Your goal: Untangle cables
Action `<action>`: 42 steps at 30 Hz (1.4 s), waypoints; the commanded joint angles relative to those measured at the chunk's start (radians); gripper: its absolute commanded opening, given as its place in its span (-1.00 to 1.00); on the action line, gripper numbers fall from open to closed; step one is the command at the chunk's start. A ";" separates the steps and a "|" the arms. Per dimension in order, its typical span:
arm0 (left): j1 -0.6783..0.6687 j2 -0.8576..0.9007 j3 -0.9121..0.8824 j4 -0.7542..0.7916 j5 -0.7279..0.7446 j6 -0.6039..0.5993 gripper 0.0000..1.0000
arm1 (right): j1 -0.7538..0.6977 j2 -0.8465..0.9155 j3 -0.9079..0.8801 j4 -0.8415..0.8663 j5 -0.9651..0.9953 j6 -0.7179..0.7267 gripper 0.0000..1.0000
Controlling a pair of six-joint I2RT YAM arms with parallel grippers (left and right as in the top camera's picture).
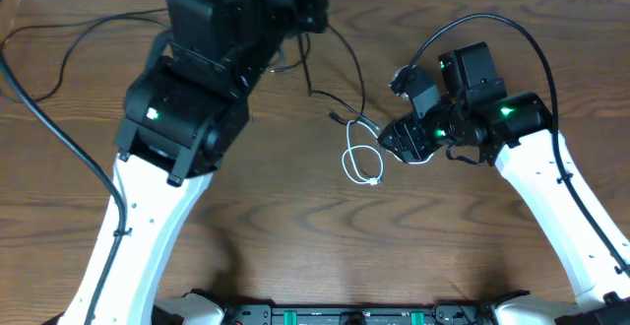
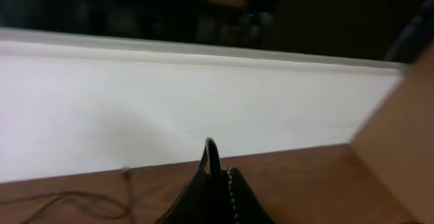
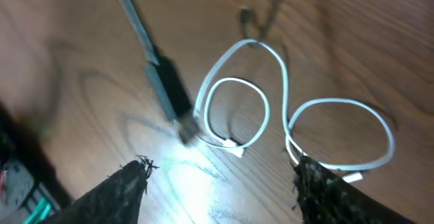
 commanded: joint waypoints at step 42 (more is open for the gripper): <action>0.095 -0.120 0.008 0.367 0.619 -0.430 -0.85 | 0.041 0.140 -0.021 0.618 0.005 0.476 -0.60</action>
